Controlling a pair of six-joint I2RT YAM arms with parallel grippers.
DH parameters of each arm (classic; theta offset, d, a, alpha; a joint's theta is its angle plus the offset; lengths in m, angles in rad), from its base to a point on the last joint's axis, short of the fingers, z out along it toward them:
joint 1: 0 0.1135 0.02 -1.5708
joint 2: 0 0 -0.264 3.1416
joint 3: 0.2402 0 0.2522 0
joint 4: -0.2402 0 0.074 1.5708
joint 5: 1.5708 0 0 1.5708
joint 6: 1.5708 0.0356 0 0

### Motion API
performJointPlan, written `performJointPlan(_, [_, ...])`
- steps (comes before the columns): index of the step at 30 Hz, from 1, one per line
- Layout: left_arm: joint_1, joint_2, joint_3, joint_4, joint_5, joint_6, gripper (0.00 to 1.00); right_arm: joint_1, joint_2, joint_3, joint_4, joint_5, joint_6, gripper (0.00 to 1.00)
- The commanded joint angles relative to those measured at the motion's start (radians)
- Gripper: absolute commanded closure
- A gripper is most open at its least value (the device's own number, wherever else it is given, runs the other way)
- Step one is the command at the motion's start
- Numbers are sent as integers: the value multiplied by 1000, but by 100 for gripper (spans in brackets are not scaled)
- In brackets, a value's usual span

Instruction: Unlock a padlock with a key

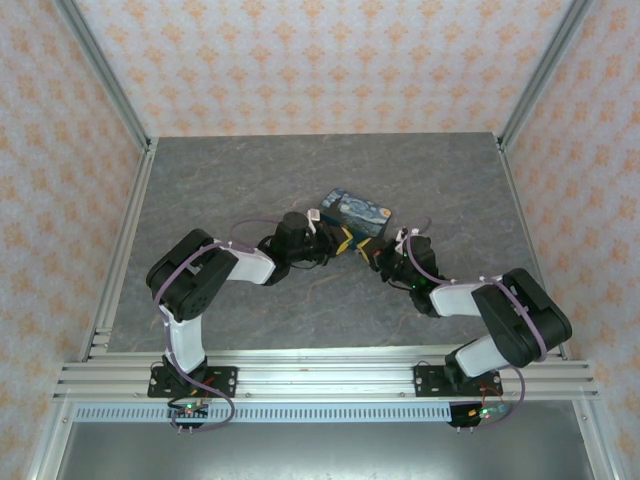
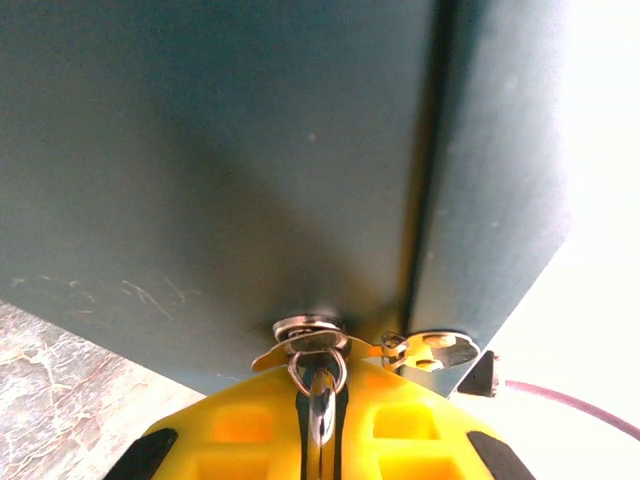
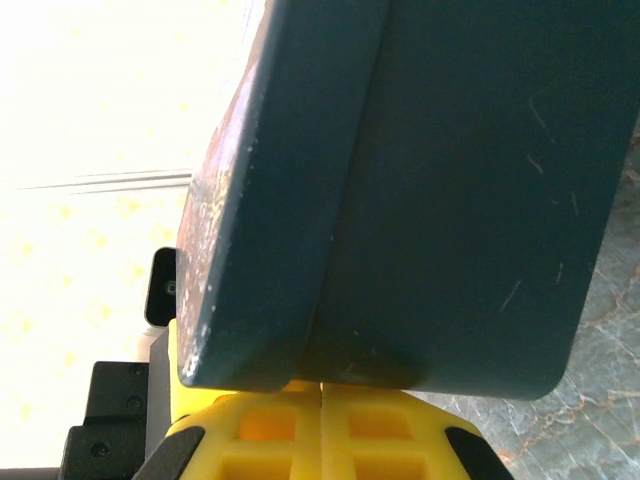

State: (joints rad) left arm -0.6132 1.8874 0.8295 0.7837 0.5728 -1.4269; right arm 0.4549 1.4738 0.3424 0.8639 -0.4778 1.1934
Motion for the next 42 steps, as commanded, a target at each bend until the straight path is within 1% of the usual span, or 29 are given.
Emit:
performJointPlan(1, [-43, -39, -10, 135, 44, -62, 100, -7, 36, 13, 88, 67, 9, 100])
performJointPlan(4, [-57, -46, -14, 144, 22, -75, 100, -4, 52, 14, 122, 61, 24, 100])
performJointPlan(11, [-88, -46, -7, 166, -10, -100, 100, 0, 56, 28, 137, 63, 44, 100])
performJointPlan(23, [-104, -47, -11, 75, -31, 14, 100, -4, 57, 28, 159, 47, 93, 100])
performJointPlan(28, [-105, -57, -25, 45, -57, 55, 100, -7, 62, 20, 170, 48, 114, 100])
performJointPlan(37, [-104, -33, -46, 126, -79, -6, 100, -6, 70, 14, 165, 63, 119, 100])
performJointPlan(42, [-112, -9, -39, 211, -79, -68, 100, 3, 90, 28, 168, 61, 119, 100])
